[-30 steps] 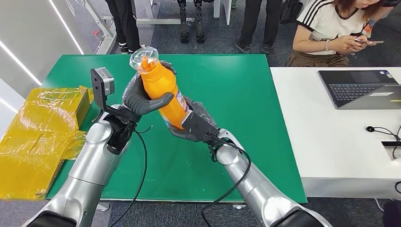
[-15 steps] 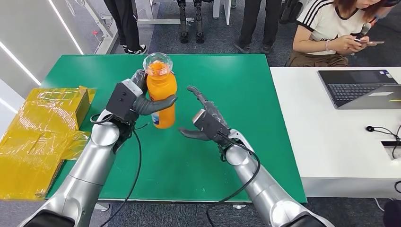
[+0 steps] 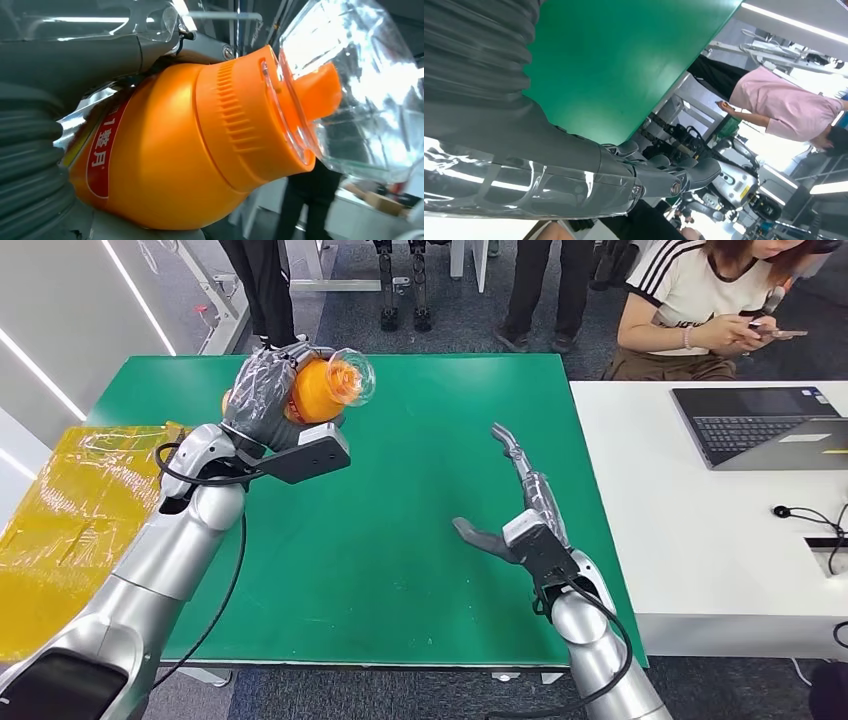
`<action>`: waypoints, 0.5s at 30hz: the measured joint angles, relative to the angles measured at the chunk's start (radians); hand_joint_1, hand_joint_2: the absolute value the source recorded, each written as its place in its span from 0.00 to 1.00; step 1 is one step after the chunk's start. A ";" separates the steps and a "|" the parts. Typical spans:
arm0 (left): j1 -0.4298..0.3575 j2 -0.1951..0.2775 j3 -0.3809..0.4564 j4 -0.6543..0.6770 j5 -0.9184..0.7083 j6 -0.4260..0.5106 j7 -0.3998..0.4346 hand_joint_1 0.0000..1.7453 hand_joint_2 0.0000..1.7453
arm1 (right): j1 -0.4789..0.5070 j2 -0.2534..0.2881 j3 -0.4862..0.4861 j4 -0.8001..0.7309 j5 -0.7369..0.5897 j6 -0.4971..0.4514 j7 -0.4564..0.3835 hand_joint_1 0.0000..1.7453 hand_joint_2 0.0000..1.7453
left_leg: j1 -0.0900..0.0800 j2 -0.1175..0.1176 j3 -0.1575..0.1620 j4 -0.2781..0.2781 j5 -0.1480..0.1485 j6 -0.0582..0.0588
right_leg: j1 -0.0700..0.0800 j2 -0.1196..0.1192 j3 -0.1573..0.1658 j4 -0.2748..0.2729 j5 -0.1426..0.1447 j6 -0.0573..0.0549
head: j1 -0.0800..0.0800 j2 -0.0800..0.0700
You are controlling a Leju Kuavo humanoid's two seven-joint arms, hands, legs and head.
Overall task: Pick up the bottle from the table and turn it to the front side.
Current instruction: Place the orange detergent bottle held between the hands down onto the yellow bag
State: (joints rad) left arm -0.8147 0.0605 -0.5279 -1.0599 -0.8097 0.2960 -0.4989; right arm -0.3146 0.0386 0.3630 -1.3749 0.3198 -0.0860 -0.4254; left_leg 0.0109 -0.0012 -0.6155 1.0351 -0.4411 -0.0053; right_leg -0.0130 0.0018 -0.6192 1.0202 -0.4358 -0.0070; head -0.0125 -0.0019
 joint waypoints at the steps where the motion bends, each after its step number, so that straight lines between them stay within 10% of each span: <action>1: -0.002 0.004 -0.006 0.002 -0.044 0.023 0.014 1.00 1.00 | 0.004 -0.001 -0.002 -0.006 0.000 0.000 -0.003 0.00 1.00 | 0.000 0.000 0.000 0.000 0.000 0.000 | 0.000 0.000 0.000 0.000 0.000 0.000 | 0.000 0.000; 15: -0.026 0.089 -0.120 0.093 -0.658 0.099 0.292 1.00 1.00 | 0.046 -0.004 -0.030 -0.049 -0.008 0.004 -0.016 0.00 1.00 | 0.000 0.001 0.000 0.000 0.000 0.000 | 0.000 0.001 0.000 0.000 0.000 0.000 | 0.000 0.000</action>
State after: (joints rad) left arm -0.8404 0.1493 -0.6483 -0.9669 -1.4676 0.3948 -0.2067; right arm -0.2689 0.0342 0.3328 -1.4238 0.3113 -0.0821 -0.4414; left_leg 0.0109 -0.0003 -0.6157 1.0348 -0.4410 -0.0054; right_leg -0.0129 0.0027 -0.6195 1.0206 -0.4357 -0.0073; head -0.0124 -0.0019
